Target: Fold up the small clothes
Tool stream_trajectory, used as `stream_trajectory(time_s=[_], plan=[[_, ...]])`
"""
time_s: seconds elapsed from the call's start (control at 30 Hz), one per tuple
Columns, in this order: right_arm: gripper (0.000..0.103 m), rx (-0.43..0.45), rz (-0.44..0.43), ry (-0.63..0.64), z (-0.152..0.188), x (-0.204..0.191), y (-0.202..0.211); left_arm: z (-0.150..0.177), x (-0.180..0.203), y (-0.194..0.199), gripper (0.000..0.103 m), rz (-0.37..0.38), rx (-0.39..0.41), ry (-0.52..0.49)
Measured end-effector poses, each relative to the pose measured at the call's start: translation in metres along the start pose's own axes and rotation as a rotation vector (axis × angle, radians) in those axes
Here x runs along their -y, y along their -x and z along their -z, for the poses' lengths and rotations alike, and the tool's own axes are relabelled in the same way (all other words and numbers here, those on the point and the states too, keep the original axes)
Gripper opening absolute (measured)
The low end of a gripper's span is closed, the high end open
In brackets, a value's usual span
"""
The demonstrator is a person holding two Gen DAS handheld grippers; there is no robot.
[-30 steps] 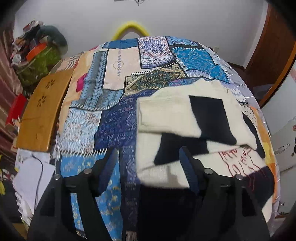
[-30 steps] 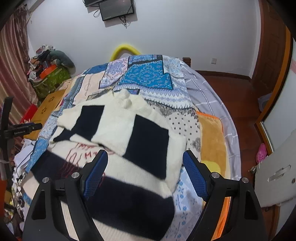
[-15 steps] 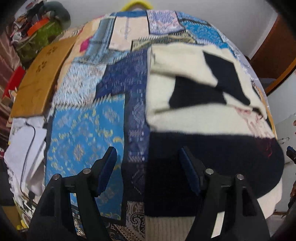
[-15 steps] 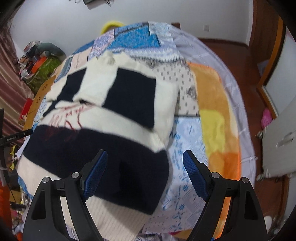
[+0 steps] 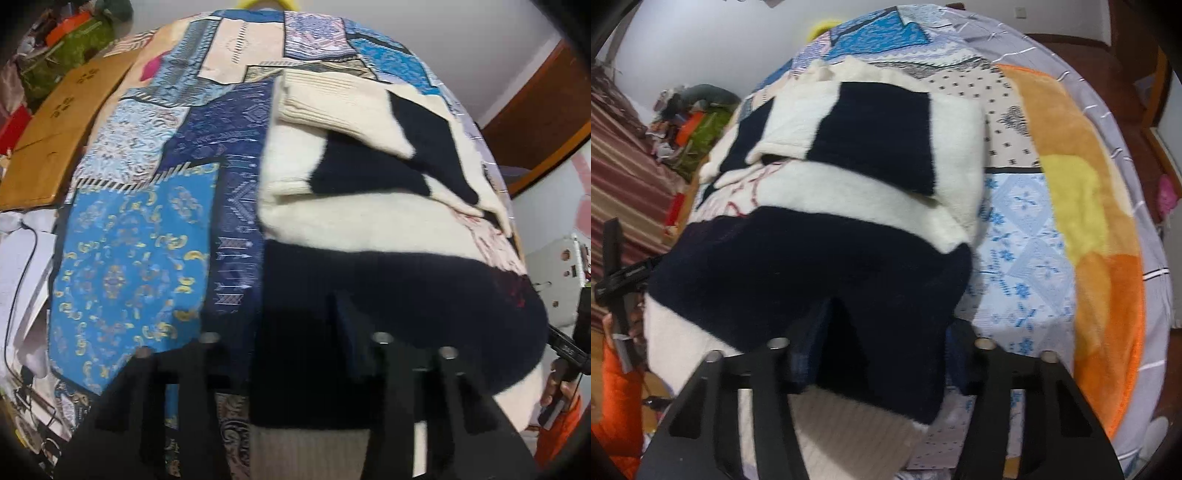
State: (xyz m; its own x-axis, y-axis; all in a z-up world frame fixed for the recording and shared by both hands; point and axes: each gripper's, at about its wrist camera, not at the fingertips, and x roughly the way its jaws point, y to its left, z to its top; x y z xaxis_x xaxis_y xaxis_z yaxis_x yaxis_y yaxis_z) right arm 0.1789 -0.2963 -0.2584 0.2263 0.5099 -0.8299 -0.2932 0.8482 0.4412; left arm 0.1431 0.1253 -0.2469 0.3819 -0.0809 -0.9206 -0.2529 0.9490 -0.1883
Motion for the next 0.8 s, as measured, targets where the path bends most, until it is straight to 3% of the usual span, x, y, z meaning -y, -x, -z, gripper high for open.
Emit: stream_trajectory(time_s=[0.1,0.17,0.53,0.8], plan=[[0.018,0.018,-0.011,0.0,0.0,-0.005,0.0,0.0,0.009,0.002,0.022,-0.01,0.015,-0.032],[0.009,0.034,0.012,0.021,-0.003,-0.01,0.001,-0.001,0.015,0.005,0.008,-0.028,0.028,-0.054],[0.008,0.179,-0.009,0.08,-0.05,-0.029,0.031,-0.045,0.033,0.049,0.007,-0.041,0.222,-0.093],[0.008,0.241,0.036,0.089,-0.089,-0.027,0.033,-0.085,0.031,0.039,0.007,-0.077,0.254,-0.064]])
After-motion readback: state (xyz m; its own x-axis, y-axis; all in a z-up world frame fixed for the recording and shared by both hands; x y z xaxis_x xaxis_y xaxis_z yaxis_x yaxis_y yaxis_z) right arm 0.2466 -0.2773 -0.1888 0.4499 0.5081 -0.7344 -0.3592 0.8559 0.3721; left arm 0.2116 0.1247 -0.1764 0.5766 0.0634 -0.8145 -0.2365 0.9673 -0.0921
